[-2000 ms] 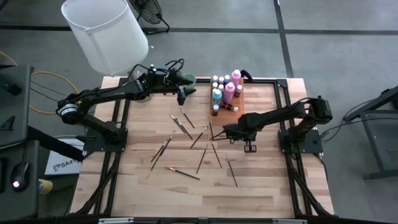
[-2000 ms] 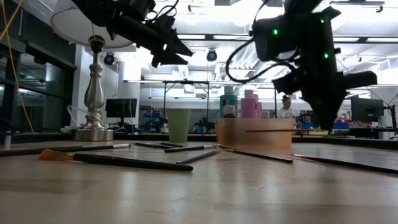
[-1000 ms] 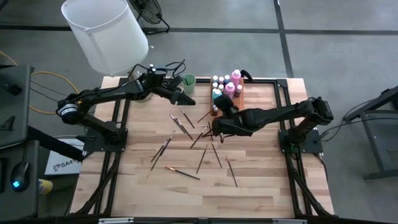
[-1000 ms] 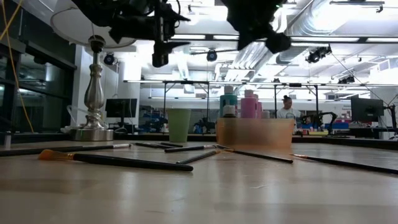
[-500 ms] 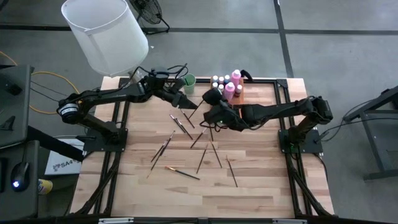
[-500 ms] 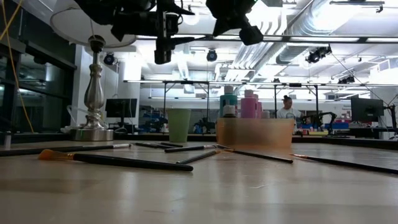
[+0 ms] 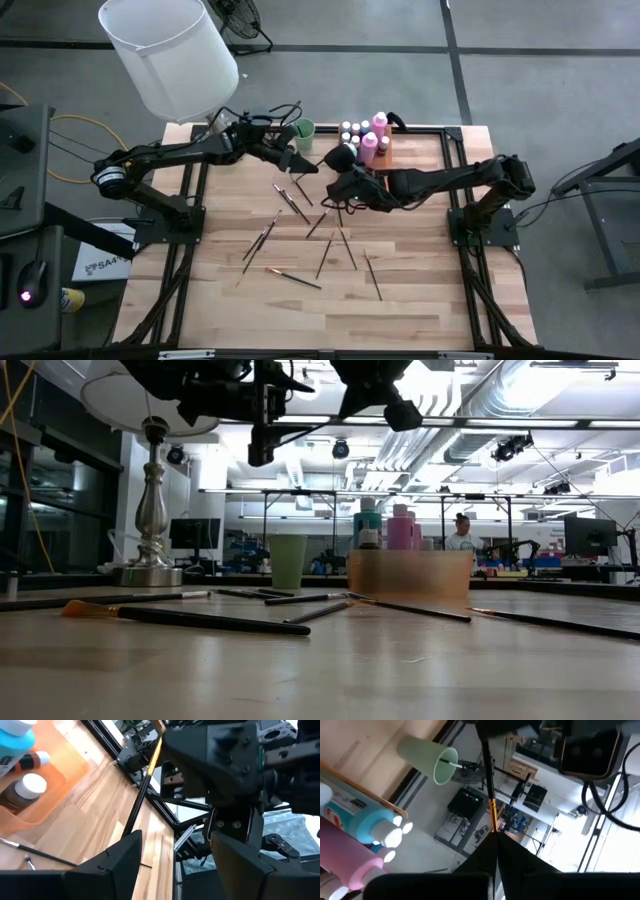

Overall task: Pick & Place Paint Supplies
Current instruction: Put the yellow paint brush into the green cup

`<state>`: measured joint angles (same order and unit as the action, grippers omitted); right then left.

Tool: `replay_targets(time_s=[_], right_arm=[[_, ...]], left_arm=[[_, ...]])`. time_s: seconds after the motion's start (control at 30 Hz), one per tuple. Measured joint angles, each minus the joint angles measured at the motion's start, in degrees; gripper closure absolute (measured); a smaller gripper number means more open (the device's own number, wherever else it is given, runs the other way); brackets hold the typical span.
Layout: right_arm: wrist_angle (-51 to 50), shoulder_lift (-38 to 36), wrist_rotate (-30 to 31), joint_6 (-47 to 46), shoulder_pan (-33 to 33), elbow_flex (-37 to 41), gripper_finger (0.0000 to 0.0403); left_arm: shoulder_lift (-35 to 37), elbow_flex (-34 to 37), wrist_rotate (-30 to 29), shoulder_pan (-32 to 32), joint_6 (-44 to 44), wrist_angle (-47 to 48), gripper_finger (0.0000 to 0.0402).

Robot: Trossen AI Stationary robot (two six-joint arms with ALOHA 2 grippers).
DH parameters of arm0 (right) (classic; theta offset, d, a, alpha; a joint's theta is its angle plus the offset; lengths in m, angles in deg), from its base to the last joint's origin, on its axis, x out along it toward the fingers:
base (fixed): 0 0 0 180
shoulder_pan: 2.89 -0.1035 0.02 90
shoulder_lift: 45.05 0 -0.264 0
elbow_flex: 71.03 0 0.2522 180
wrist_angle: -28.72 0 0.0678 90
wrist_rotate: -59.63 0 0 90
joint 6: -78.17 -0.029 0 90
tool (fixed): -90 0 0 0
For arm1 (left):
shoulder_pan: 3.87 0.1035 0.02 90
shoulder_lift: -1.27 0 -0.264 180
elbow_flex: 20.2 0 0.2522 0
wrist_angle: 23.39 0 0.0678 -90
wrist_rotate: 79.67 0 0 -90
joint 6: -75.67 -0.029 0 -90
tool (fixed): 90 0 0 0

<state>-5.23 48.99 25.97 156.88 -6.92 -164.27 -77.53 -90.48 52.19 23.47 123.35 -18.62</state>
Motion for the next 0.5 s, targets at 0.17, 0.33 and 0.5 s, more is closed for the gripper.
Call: replay_targets(time_s=[0.17,0.33,0.5], right_arm=[[-3.7,0.0,-2.2,-2.8,-0.7,0.0,0.04],[-6.3,0.0,-2.7,-5.5,-1.2,0.0,0.04],[-6.1,0.0,-2.8,-5.6,-2.2,0.0,0.04]], left_arm=[[0.0,0.0,2.4,0.0,0.0,-1.2,0.0169],[0.2,0.0,2.6,0.0,-2.0,-2.0,0.0169],[0.2,0.0,-0.2,0.1,-6.2,-1.9,0.0169]])
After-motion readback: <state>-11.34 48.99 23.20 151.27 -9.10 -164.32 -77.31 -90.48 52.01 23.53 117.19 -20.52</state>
